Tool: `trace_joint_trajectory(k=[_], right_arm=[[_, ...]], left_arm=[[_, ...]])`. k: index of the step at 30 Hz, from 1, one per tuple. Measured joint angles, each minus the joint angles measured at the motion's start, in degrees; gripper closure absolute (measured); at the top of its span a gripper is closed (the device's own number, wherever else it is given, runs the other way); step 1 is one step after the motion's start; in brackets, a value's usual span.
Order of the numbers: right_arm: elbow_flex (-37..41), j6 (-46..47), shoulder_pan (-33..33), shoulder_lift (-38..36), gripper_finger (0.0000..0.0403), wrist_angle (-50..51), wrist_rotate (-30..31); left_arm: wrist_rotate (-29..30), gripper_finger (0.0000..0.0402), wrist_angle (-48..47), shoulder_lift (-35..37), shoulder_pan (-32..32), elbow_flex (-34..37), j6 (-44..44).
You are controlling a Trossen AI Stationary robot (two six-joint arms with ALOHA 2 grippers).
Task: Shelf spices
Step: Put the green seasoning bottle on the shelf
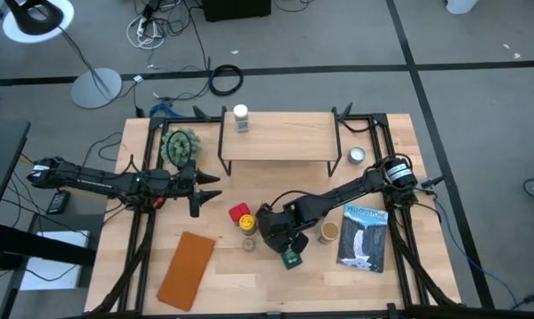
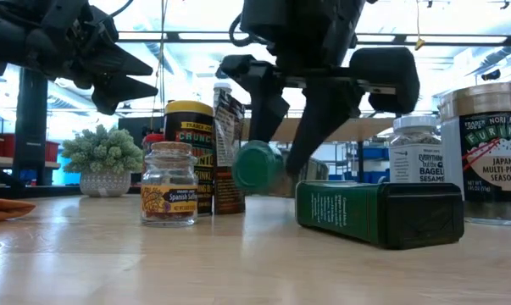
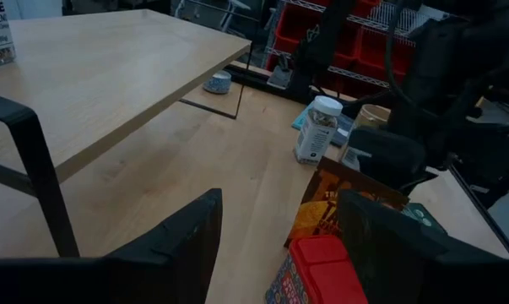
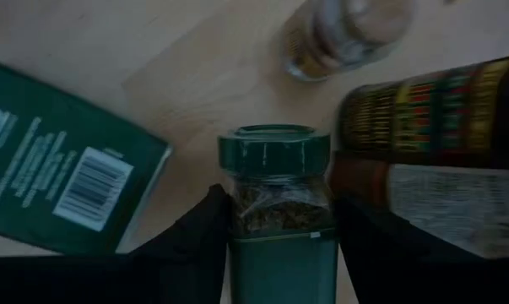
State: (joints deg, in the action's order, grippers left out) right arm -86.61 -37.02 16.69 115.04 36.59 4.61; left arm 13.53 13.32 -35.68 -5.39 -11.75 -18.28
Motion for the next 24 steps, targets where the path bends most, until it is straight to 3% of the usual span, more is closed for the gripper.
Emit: trace_joint_trajectory(k=[11,18,24], right_arm=[[-0.02,5.51,-1.36,-6.46,0.022,-3.43,1.59],[1.96,15.46,-8.28,-19.12,0.022,-5.9,-2.36],[12.84,18.86,-15.17,-33.33,0.022,-15.93,-2.76]], left_arm=[[-0.34,0.0163,-0.02,0.01,0.0,0.0,0.0],[-0.32,0.0163,0.07,0.01,0.0,0.0,0.0],[-0.32,0.0163,0.04,0.0,0.0,0.0,0.03]])
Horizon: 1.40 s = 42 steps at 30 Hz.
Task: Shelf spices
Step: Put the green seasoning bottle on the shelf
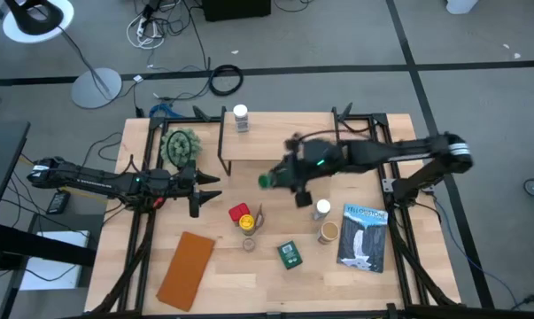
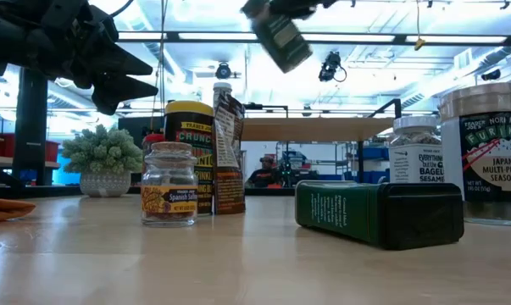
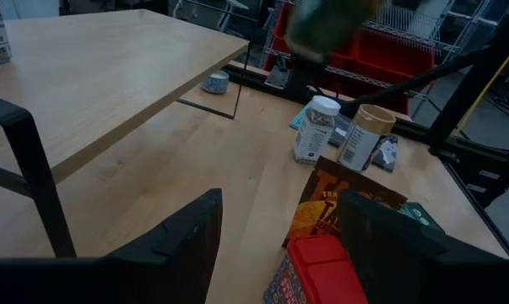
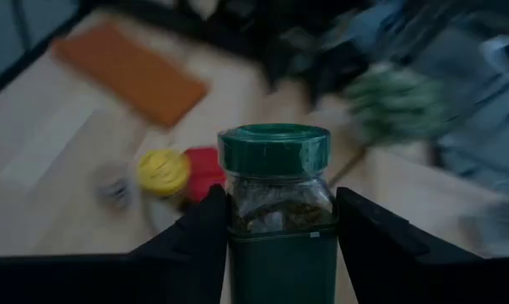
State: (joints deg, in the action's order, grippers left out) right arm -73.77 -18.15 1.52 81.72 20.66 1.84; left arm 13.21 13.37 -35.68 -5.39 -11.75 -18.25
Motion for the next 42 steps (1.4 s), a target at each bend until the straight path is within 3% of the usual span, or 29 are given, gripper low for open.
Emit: trace_joint_trajectory(k=[6,10,14,22,31,42], right_arm=[[19.58,2.19,-8.31,-13.96,0.022,-24.12,-0.06],[31.21,5.77,-14.68,-17.28,0.022,-45.76,-0.02],[36.13,9.88,-21.34,-14.44,0.022,-58.33,-2.4],[36.35,17.97,-29.13,-1.16,0.022,-73.85,-8.62],[36.32,19.83,-31.47,6.73,0.022,-78.17,-9.07],[36.28,19.56,-32.52,7.21,0.0204,-78.53,-9.07]], left_arm=[[0.02,0.0163,0.01,0.0,0.0,0.0,0.31],[0.04,0.0163,0.12,0.01,0.0,0.0,1.12],[0.04,0.0163,0.65,0.0,0.0,0.0,1.54],[0.04,0.0163,0.59,0.02,0.0,0.0,1.52],[0.07,0.0163,0.58,0.02,0.0,0.0,1.69],[0.32,0.0163,0.57,0.02,0.0,0.0,3.22]])
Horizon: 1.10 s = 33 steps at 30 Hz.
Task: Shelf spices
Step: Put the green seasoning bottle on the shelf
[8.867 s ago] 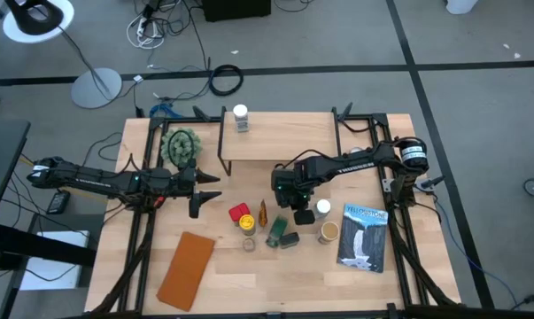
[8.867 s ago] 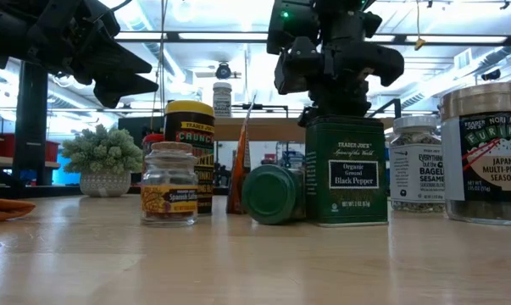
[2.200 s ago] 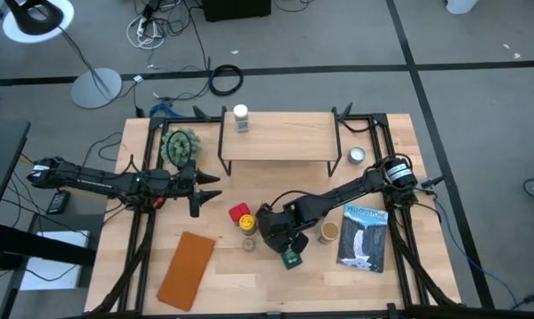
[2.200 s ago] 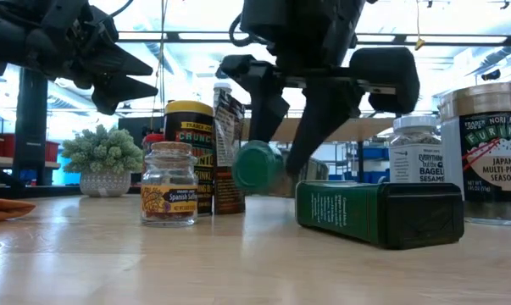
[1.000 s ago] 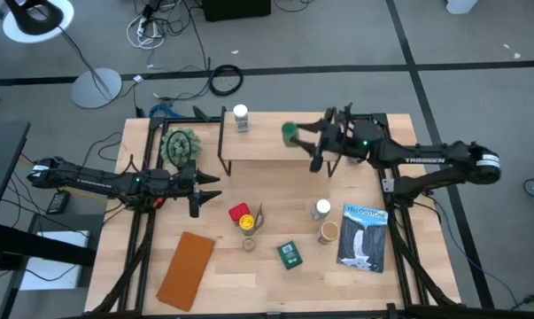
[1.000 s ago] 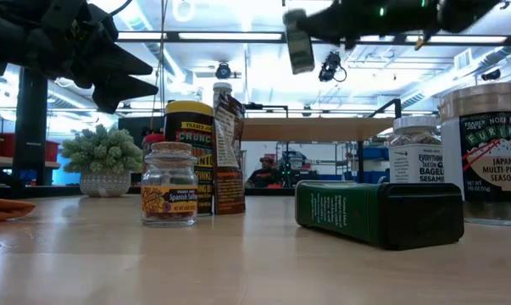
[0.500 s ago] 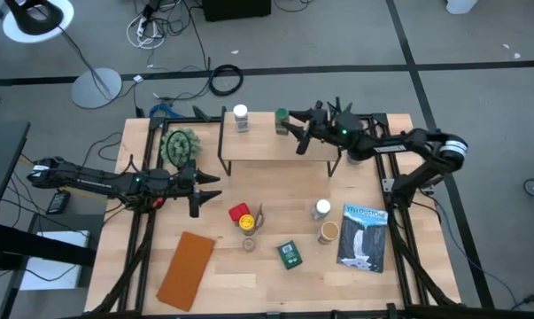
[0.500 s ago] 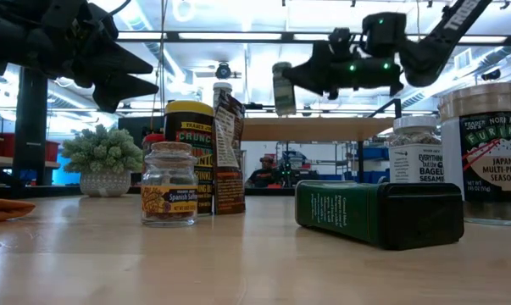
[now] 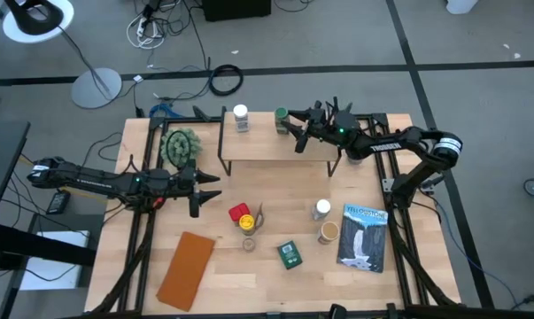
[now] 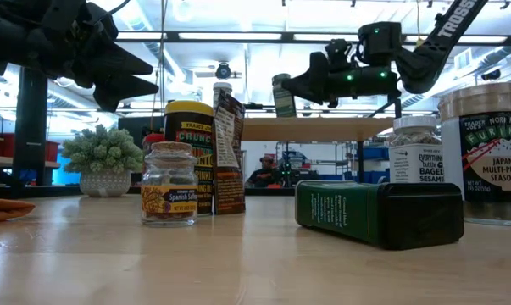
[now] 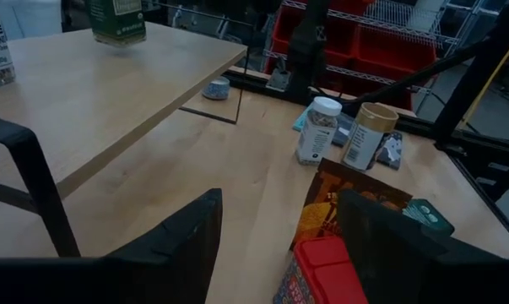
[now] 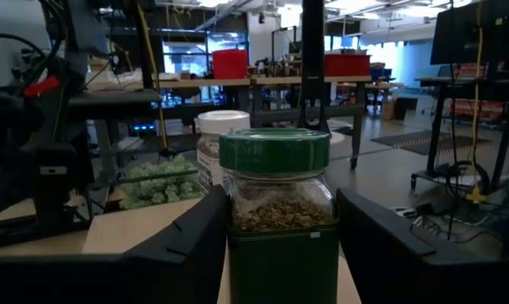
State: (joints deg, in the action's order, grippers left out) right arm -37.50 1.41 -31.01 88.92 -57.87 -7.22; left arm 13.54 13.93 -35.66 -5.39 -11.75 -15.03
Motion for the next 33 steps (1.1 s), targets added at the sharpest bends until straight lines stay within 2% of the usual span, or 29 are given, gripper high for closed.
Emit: trace_joint_trajectory(k=[9,20,33], right_arm=[[0.0,-1.04,-0.26,0.0,0.0186,2.16,0.03],[0.0,-1.08,-0.15,0.0,0.0186,2.15,0.01],[-0.02,-1.0,-0.15,0.0,0.0151,0.39,-1.55]], left_arm=[[-0.02,0.0163,0.0,0.0,0.0,0.0,1.46],[-0.1,0.0163,-0.02,0.0,0.0,0.0,1.53],[-0.36,0.0163,-0.02,0.0,0.01,0.0,1.52]])
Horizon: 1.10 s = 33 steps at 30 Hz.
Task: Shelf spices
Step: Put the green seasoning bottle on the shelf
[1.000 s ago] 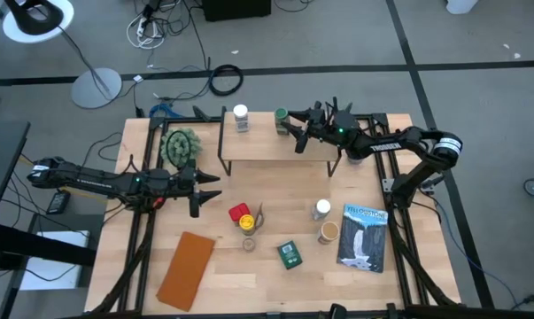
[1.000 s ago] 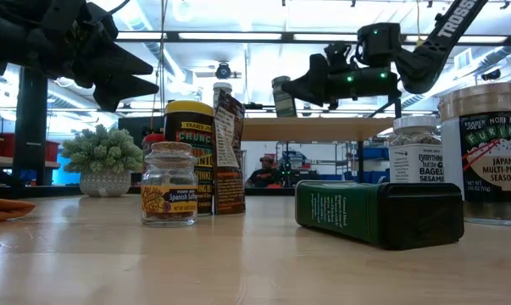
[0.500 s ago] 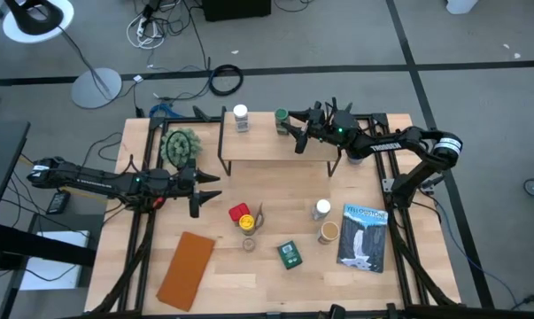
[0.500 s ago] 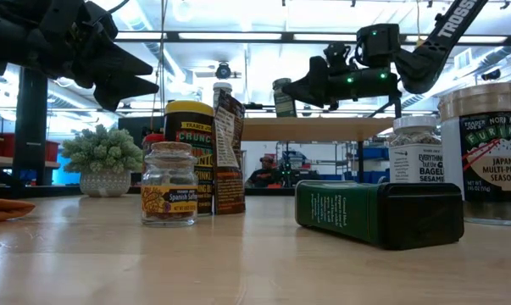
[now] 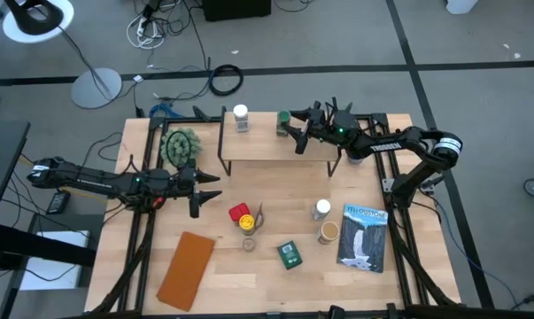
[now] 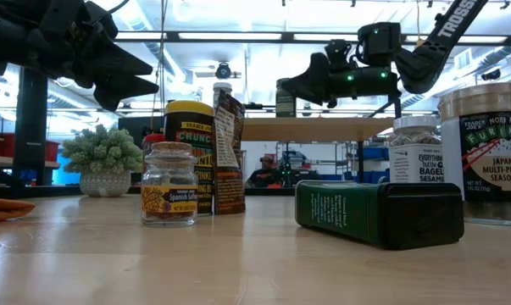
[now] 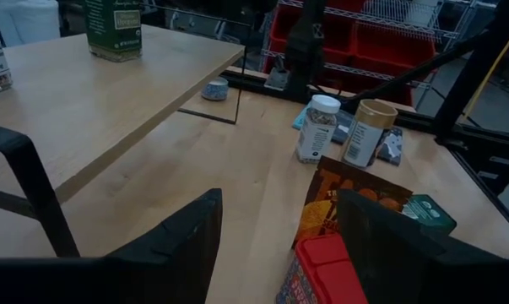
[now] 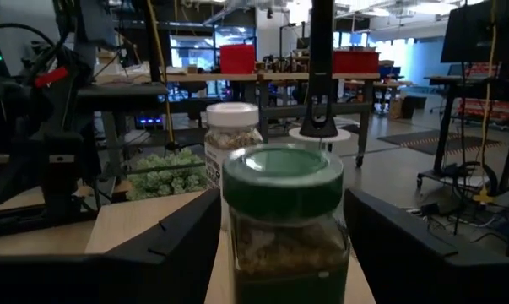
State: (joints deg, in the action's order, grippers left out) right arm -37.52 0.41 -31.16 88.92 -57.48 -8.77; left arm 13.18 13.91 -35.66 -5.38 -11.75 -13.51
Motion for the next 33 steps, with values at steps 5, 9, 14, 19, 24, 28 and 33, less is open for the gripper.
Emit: trace_joint_trajectory(k=[5,9,14,19,24,28,33], right_arm=[[0.0,0.02,0.0,-0.02,0.014,-0.29,0.02],[0.0,0.03,0.0,-0.02,0.0135,-0.43,0.02],[0.0,0.06,0.0,-1.06,0.0136,-1.1,0.04],[0.0,0.0,0.0,-4.89,0.0138,-0.71,0.04],[0.0,-0.02,0.56,-10.84,0.0139,2.94,0.22],[-0.02,-0.24,1.69,-16.94,0.0169,14.71,2.99],[-0.02,-0.45,1.81,-23.33,0.0291,37.97,3.57]], left_arm=[[-0.01,0.0163,0.0,0.0,-0.01,0.0,0.01],[0.01,0.0163,-0.01,0.0,-0.01,0.0,-0.01],[0.01,0.0163,-0.02,0.0,0.01,0.0,-0.01],[0.03,0.0163,-0.05,0.0,0.01,0.0,-0.01],[0.03,0.0163,-0.07,0.0,-0.01,0.0,-0.01],[0.03,0.0163,-0.07,0.0,-0.01,0.0,-0.01],[0.05,0.0163,-0.07,0.0,0.01,0.0,-0.01]])
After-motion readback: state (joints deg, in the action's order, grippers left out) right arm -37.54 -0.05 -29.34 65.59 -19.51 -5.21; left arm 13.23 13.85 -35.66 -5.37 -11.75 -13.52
